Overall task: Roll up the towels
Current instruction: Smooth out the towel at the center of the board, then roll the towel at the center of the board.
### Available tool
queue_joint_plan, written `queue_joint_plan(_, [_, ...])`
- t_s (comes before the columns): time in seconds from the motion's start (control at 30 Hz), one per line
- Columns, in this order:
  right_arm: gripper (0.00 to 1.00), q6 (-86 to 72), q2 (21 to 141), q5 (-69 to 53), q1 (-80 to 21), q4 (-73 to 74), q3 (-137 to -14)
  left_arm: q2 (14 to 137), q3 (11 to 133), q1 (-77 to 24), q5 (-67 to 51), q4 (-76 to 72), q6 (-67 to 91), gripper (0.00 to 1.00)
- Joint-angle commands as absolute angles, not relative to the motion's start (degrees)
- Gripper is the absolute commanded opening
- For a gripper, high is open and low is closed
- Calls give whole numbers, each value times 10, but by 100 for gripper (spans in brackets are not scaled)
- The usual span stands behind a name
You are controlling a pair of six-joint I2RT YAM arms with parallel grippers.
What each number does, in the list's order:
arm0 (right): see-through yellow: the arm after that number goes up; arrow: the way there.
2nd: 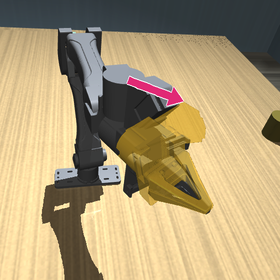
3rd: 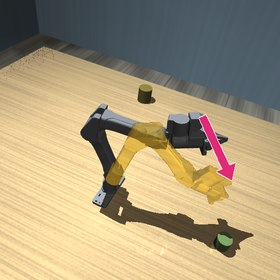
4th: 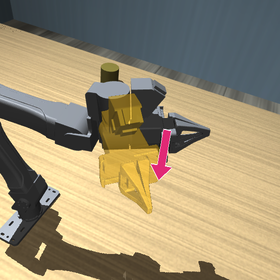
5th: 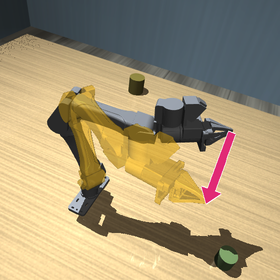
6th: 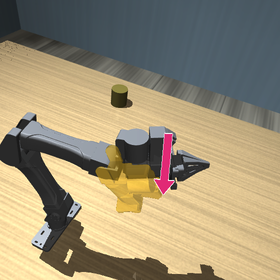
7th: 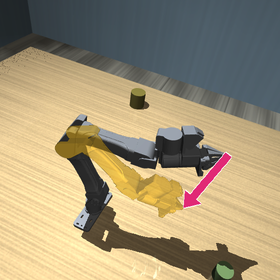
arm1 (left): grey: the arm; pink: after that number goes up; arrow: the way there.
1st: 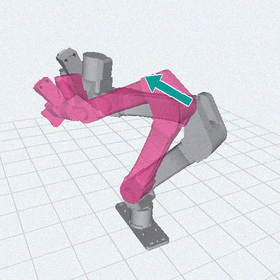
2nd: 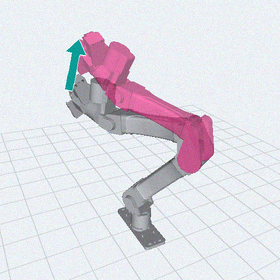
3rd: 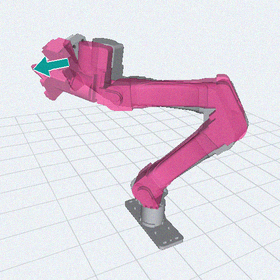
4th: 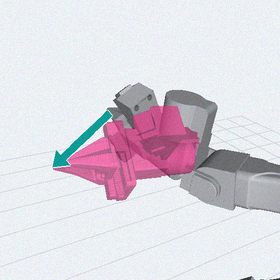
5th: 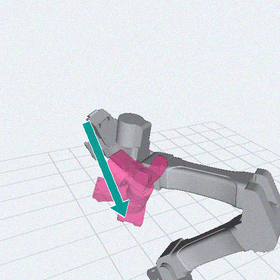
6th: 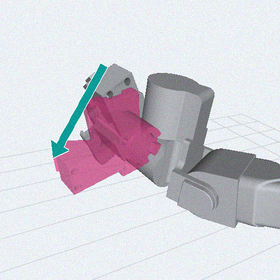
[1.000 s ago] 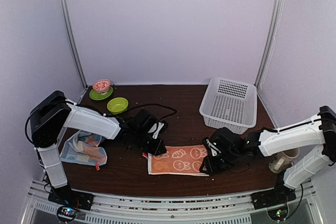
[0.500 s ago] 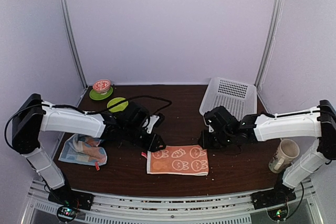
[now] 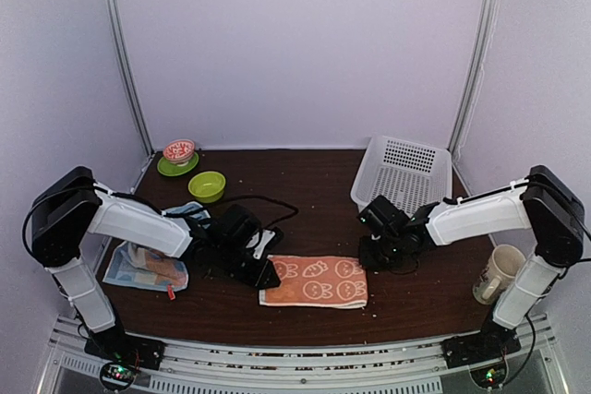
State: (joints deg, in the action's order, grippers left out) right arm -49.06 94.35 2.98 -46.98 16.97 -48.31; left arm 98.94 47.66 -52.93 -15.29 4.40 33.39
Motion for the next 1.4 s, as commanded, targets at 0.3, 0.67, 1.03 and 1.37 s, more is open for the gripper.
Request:
queue_joint_plan(0.3, [43, -511, 726, -3, -502, 208, -425, 870, 529, -530, -141, 123, 320, 47])
queue_joint_plan(0.67, [44, -640, 728, -98, -523, -28, -275, 968, 599, -529, -107, 102, 306, 35])
queue_joint_plan(1.03, [33, -661, 802, -121, -529, -40, -262, 1012, 594, -529, -86, 102, 301, 22])
queue_joint_plan(1.37, [0, -514, 776, -13, -526, 207, -369, 1022, 562, -538, -146, 56, 323, 3])
